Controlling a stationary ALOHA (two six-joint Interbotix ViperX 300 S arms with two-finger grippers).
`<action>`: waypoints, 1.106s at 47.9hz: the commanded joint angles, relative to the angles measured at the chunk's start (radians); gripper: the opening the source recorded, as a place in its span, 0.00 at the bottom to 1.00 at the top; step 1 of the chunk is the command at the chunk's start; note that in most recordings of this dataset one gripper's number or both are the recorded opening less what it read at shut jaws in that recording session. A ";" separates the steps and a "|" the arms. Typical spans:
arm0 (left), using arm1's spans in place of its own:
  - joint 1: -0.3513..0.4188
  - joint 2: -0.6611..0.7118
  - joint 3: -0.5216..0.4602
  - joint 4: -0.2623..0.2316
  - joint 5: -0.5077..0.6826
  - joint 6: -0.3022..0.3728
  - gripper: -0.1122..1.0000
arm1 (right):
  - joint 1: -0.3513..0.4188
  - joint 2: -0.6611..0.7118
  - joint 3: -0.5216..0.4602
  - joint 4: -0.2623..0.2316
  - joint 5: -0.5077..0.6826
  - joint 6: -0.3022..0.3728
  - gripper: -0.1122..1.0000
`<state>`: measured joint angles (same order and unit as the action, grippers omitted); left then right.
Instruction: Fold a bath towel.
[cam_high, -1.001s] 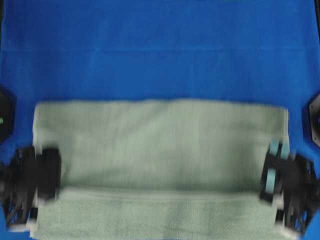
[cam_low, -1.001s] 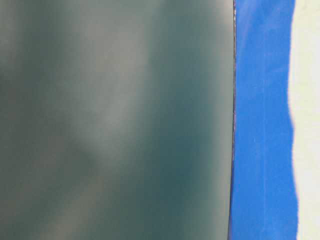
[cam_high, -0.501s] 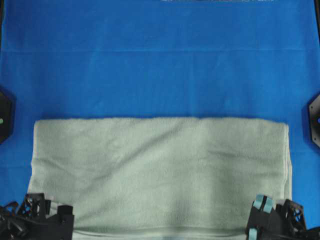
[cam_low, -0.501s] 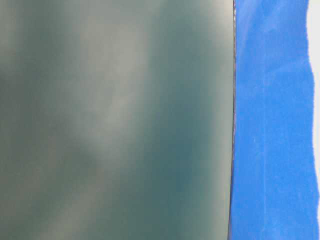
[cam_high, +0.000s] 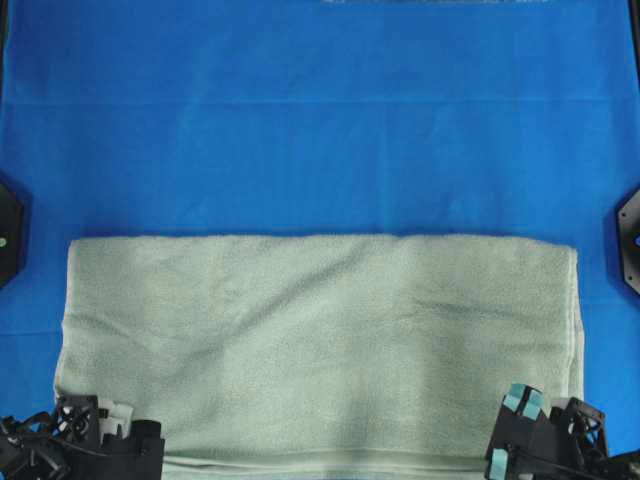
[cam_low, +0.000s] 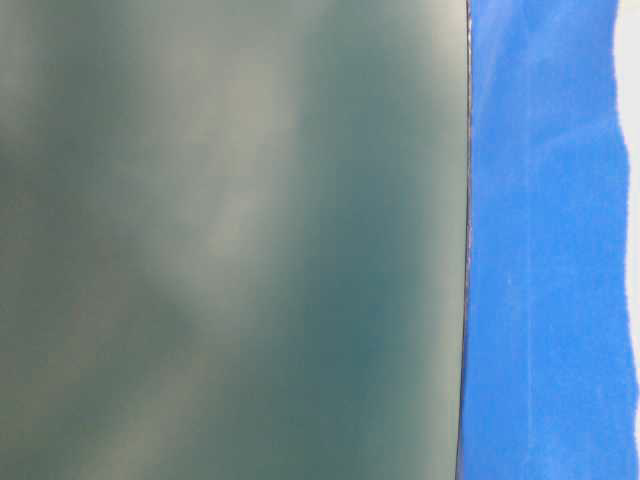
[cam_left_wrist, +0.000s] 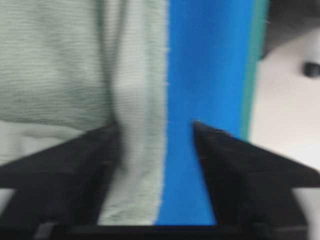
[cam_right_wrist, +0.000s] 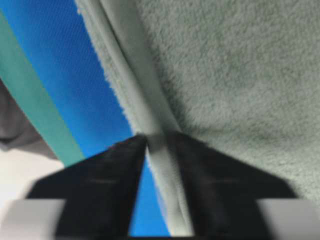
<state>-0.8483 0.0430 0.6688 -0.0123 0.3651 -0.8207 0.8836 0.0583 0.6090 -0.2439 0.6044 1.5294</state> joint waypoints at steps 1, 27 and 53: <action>-0.002 -0.020 -0.035 0.008 0.009 0.008 0.74 | 0.006 -0.017 -0.037 -0.003 0.025 0.003 0.59; 0.419 -0.396 0.071 0.123 0.400 0.356 0.81 | -0.265 -0.459 0.204 -0.169 0.445 -0.132 0.67; 0.764 -0.446 0.408 0.124 0.051 0.515 0.81 | -0.680 -0.436 0.483 -0.103 0.069 -0.476 0.67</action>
<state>-0.0982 -0.4357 1.0431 0.1089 0.4878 -0.3007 0.2378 -0.4111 1.0692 -0.3497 0.7409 1.0569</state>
